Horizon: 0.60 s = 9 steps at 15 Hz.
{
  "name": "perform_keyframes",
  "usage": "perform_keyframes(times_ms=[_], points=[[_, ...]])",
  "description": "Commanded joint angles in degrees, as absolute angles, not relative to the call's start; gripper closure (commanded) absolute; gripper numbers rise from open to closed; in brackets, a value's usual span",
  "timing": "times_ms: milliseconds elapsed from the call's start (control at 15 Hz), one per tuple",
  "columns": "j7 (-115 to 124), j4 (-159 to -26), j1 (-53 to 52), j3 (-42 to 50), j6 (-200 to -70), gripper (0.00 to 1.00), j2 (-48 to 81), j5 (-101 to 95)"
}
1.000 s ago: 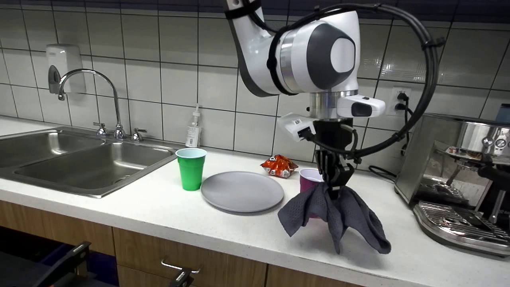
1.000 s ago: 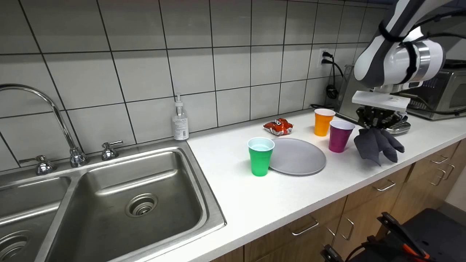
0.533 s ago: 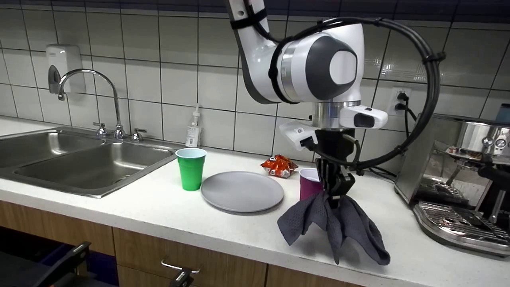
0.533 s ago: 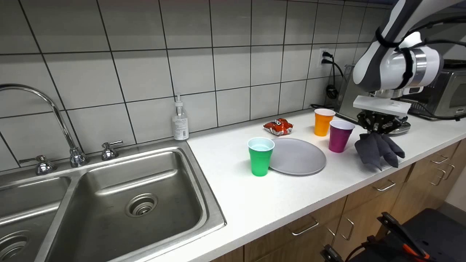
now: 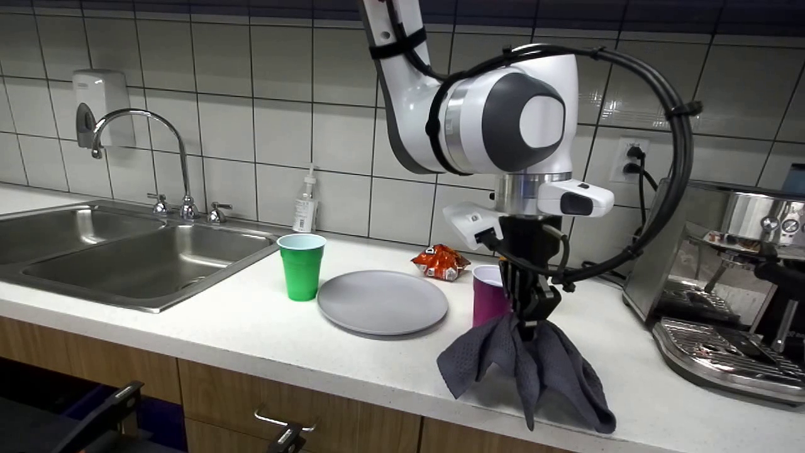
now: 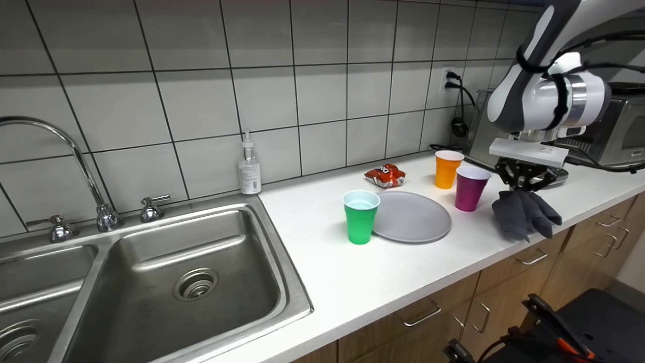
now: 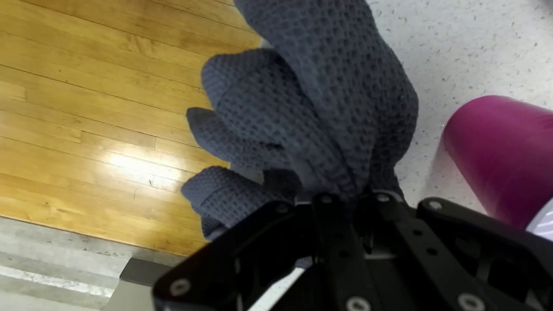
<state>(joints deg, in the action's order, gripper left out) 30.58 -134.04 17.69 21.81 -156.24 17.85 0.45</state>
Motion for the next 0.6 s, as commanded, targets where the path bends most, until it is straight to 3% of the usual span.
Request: perform_keyframes(times_ms=[0,533], points=[[28.3,-132.7,17.0,22.6,-156.7,0.97,19.0,2.5],[28.0,-131.7,16.4,22.3,-157.0,0.97,20.4,3.0]])
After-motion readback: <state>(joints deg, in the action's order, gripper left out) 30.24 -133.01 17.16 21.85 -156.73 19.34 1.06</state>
